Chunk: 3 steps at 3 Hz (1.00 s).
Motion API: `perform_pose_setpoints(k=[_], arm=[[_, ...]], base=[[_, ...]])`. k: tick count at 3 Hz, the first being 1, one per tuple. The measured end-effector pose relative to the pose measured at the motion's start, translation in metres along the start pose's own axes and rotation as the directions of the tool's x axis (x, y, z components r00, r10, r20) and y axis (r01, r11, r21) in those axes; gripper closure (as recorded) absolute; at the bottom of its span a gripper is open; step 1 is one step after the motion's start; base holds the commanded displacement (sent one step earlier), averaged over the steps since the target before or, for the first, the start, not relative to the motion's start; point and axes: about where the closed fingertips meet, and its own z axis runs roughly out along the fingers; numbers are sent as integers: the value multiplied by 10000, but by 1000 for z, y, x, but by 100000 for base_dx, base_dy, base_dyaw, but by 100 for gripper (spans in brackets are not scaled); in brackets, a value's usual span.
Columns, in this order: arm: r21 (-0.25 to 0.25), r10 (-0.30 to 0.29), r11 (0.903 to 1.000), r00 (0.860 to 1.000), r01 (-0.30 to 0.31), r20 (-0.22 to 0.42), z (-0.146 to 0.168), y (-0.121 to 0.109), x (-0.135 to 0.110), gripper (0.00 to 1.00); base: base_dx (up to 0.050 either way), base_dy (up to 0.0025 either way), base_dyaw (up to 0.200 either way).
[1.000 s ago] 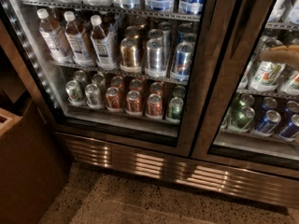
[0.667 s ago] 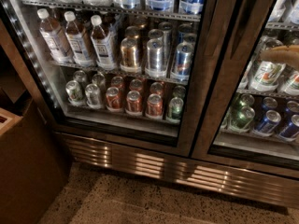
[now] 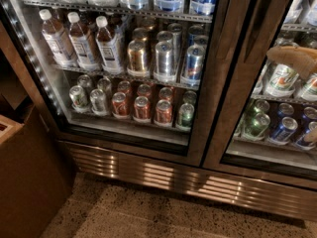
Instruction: Open left fridge door
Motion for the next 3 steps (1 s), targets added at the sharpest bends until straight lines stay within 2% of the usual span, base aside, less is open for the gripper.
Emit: perform_pose_setpoints(k=[2,3], arm=[[195,-11,9998,10000,11,-15,2,-7,0,0],[-211,-439,9989,9980,430,-464,29,-7,-9,0]], base=[[0,0,0],[0,0,0]])
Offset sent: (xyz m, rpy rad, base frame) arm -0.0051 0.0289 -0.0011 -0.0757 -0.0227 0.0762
